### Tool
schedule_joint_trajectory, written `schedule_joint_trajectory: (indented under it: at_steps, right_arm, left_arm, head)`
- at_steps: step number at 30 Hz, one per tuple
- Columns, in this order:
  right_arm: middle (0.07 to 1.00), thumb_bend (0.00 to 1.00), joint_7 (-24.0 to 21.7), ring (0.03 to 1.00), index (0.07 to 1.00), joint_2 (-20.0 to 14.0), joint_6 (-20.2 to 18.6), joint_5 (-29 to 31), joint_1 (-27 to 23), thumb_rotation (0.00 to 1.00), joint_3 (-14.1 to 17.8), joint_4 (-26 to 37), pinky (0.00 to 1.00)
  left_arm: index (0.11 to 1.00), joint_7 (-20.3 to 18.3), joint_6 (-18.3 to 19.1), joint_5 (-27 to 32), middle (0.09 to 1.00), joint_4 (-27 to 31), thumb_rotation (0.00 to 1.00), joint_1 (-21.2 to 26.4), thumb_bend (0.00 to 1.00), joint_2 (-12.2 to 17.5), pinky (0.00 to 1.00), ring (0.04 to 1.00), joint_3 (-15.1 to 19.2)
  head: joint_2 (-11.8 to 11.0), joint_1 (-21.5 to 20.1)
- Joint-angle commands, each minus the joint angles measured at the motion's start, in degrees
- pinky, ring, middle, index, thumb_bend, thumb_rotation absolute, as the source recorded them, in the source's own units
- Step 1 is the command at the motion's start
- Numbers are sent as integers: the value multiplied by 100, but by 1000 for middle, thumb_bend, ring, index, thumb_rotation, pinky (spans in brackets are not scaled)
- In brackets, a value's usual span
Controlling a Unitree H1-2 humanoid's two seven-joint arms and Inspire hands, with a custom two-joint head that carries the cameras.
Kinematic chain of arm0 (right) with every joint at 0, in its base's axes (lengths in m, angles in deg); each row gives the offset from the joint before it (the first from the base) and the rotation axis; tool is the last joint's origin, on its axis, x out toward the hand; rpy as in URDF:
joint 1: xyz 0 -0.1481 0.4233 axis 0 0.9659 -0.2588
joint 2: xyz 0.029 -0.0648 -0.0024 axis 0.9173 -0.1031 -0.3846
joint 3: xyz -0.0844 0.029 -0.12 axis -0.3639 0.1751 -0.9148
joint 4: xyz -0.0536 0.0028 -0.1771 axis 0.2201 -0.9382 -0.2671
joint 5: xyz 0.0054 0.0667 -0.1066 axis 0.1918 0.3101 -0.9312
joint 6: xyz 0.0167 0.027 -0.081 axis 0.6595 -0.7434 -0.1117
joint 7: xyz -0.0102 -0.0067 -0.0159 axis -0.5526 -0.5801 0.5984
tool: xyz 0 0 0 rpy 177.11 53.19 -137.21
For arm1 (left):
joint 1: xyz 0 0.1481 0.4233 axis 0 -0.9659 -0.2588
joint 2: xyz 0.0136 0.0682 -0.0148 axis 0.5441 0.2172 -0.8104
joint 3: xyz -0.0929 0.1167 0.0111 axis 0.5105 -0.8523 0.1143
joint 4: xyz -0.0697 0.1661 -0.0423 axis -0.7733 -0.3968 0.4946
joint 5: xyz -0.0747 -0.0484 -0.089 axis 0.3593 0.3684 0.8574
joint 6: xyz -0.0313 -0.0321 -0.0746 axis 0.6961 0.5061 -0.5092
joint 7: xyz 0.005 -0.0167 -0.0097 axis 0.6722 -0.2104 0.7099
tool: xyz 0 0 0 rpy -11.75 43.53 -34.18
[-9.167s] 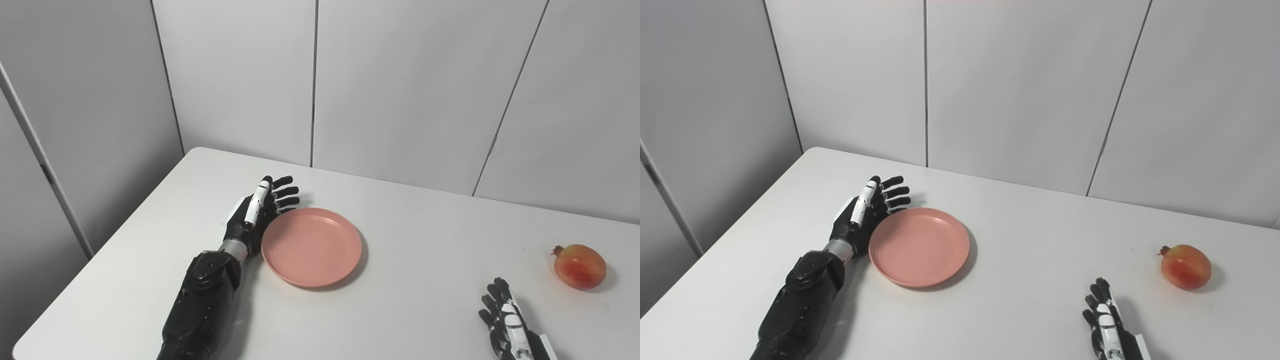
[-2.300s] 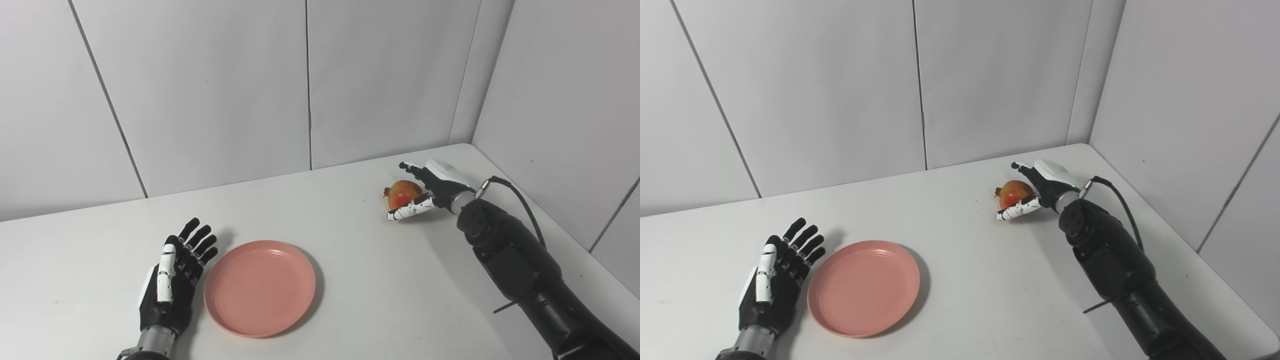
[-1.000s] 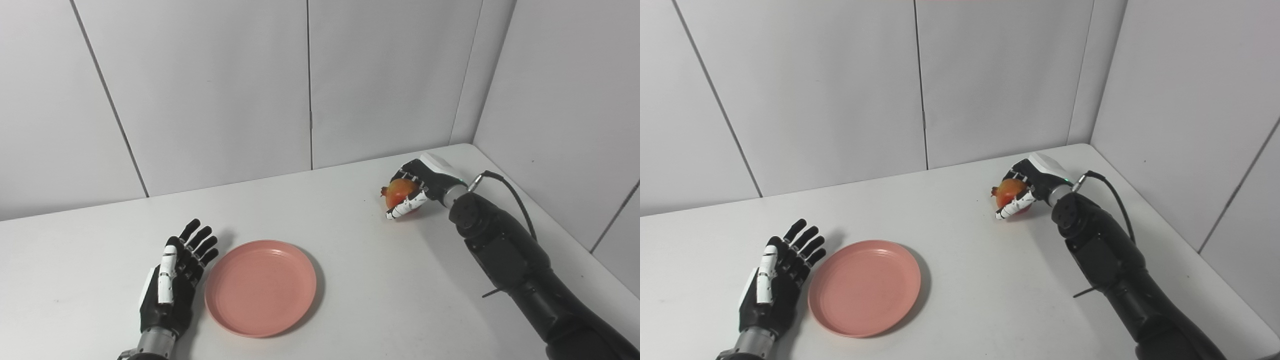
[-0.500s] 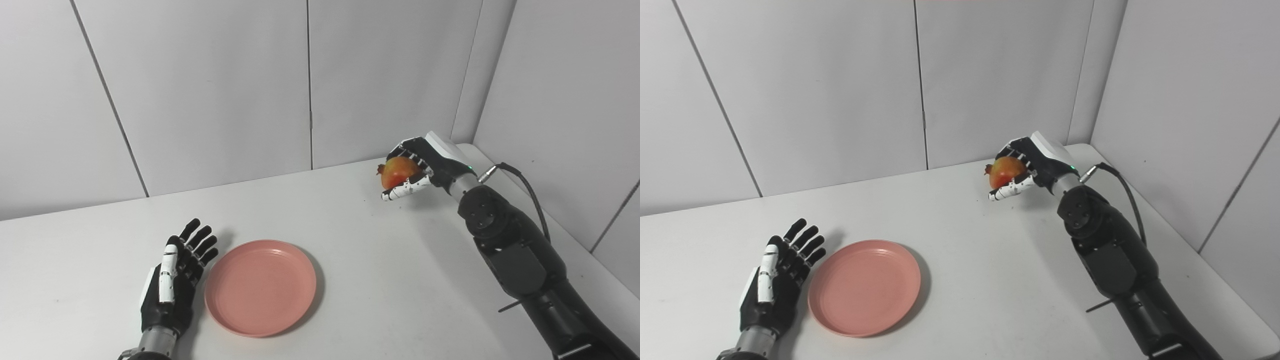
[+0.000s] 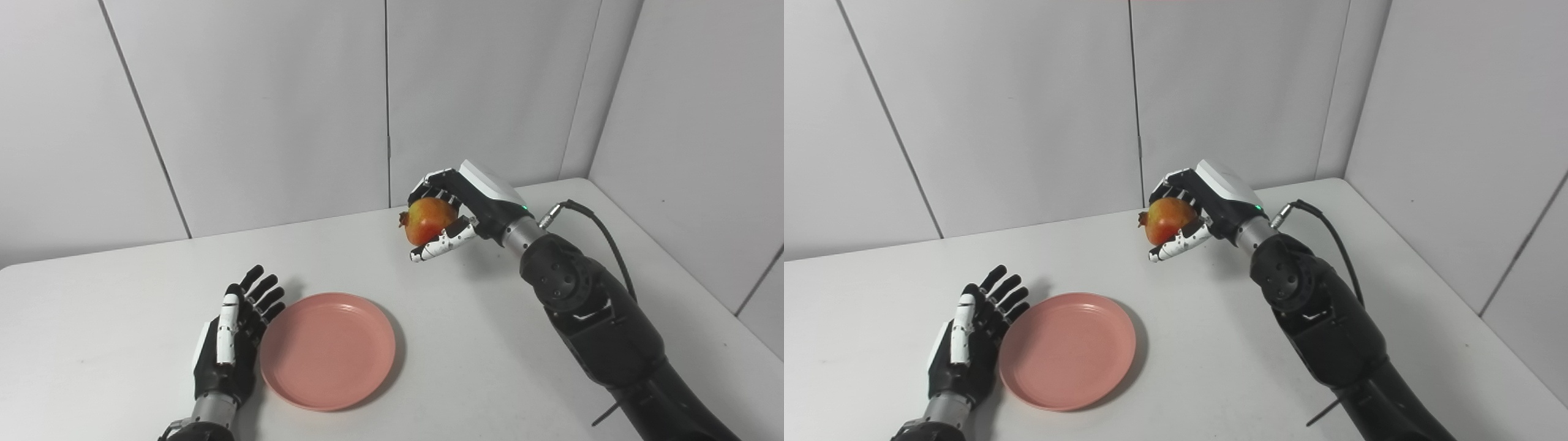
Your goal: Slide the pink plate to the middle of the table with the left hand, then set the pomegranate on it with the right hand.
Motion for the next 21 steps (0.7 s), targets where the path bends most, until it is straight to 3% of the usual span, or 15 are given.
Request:
schedule_joint_trajectory:
  at_steps: [1, 13, 21]
  right_arm:
    - [479, 503, 72, 423, 490, 20, 351, -26, -350, 126, -3, 192, 370]
    - [477, 507, 125, 415, 489, 710, 691, -496, -223, 135, -721, 175, 346]
    - [467, 506, -50, 393, 488, 922, 753, -468, -134, 131, -906, 245, 321]
  left_arm:
    - [846, 132, 274, -72, 854, -73, 1000, -36, 389, -66, 840, 843, -22]
    - [887, 424, -114, -567, 898, 121, 1000, 10, 406, -59, 888, 888, -33]
    - [935, 474, -100, -727, 942, 477, 1000, -87, 409, 33, 957, 936, -49]
  head:
    - [15, 85]
    - [96, 520]
    - [209, 852]
